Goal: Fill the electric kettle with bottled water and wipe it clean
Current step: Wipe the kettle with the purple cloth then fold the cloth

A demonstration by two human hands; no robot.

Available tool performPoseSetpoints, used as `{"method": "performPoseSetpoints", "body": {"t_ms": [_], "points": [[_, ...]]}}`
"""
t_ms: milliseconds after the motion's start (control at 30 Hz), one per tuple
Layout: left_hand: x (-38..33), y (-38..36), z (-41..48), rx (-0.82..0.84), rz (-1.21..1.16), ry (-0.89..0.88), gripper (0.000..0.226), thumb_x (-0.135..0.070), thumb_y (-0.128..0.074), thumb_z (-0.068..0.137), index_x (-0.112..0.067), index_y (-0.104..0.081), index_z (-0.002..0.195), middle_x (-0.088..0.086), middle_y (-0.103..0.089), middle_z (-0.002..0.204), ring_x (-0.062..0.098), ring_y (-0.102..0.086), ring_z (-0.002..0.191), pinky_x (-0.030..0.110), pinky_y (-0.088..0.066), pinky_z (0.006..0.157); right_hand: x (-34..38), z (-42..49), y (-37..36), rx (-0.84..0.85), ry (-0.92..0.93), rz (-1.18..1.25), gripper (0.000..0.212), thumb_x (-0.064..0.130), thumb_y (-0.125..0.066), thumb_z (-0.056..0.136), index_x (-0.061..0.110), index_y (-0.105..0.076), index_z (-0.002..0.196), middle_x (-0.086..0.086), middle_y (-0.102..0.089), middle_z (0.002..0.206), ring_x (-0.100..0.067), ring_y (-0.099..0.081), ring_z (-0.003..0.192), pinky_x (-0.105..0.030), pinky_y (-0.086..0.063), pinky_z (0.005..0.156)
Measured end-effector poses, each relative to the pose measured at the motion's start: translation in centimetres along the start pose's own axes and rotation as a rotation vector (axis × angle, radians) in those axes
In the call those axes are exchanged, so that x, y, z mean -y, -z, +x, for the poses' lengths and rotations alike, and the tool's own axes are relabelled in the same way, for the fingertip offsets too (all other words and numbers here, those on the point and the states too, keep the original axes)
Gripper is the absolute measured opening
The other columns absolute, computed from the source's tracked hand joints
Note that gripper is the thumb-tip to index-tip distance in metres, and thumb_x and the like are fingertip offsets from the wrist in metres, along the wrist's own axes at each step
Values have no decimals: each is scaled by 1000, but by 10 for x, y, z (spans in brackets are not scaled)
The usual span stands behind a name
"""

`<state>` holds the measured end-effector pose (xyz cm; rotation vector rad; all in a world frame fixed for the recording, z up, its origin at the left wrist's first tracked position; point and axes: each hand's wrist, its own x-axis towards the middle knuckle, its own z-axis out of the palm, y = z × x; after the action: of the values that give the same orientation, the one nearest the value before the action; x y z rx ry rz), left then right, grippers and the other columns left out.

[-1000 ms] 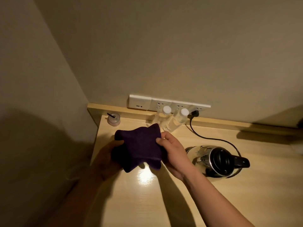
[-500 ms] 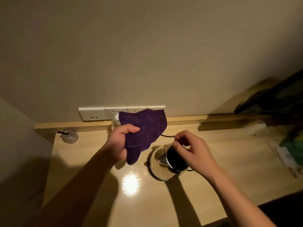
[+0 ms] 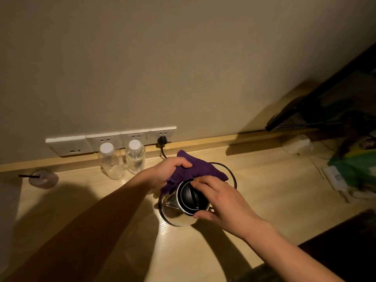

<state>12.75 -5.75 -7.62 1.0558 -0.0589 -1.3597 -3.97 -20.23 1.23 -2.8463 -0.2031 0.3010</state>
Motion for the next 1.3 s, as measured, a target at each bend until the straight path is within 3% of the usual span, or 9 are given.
{"method": "performPoseSetpoints", "body": {"t_ms": [233, 433, 567, 733, 867, 967, 1100, 1200, 1300], "points": [[26, 21, 13, -109, 47, 11, 32, -24, -50, 99, -5, -75, 93, 12, -75, 83, 20, -71, 71, 30, -57, 73, -6, -2, -3, -30, 43, 4, 76, 50, -79, 84, 17, -52, 147, -2, -56, 145, -21, -57, 131, -37, -53, 102], [56, 24, 1, -351, -4, -57, 40, -23, -53, 98, 5, -67, 124, 25, -73, 110, 32, -71, 93, 41, -54, 91, -8, -2, -6, -54, 49, -37, 77, 55, -78, 84, 19, -52, 146, -2, -58, 141, -24, -63, 120, -39, -57, 93], [70, 15, -25, -389, -113, -255, 40, -40, -66, 78, -10, -83, 99, 16, -81, 100, 29, -76, 92, 34, -61, 78, -2, -1, -7, -44, -16, -97, 79, 61, -72, 87, 23, -45, 150, -4, -54, 143, -28, -65, 113, -40, -57, 89], [82, 0, -43, -326, -317, -516, 63, -48, -71, 78, -6, -74, 125, 28, -71, 128, 40, -70, 118, 37, -61, 87, 16, 7, -13, -95, -121, -145, 77, 65, -66, 89, 20, -46, 149, -3, -55, 144, -28, -64, 115, -40, -55, 89], [95, -6, -32, -477, -459, -465, 62, -47, -70, 77, -6, -75, 123, 25, -75, 122, 41, -74, 112, 43, -63, 84, 27, 11, -19, -152, -174, -186, 78, 65, -65, 88, 15, -49, 146, -5, -61, 141, -26, -65, 119, -39, -54, 89], [102, -8, -22, -552, -553, -422, 69, -50, -72, 74, -5, -72, 127, 23, -75, 124, 41, -74, 112, 54, -59, 97, 29, 12, -22, -177, -184, -196, 79, 66, -64, 88, 15, -49, 146, -6, -62, 142, -26, -65, 120, -38, -54, 91], [125, -3, -16, -730, -503, -328, 63, -61, -72, 68, -10, -80, 103, 19, -75, 94, 32, -73, 76, 41, -58, 70, 23, 15, -22, -152, -157, -172, 80, 70, -63, 87, 19, -45, 147, -1, -59, 144, -23, -62, 123, -37, -51, 96], [135, -6, -19, -753, -488, -282, 77, -64, -67, 72, -7, -69, 124, 20, -73, 112, 36, -71, 100, 49, -55, 95, 11, 21, -11, -84, -73, -102, 76, 68, -73, 79, 28, -47, 138, 5, -65, 131, -21, -64, 113, -33, -52, 84], [125, -25, -27, -731, -503, -369, 69, -60, -66, 74, -8, -72, 120, 18, -75, 107, 30, -73, 92, 40, -54, 82, -8, 26, 3, 92, 12, 52, 75, 51, -80, 79, 37, -37, 138, 6, -61, 139, -22, -61, 121, -34, -51, 91]]}}
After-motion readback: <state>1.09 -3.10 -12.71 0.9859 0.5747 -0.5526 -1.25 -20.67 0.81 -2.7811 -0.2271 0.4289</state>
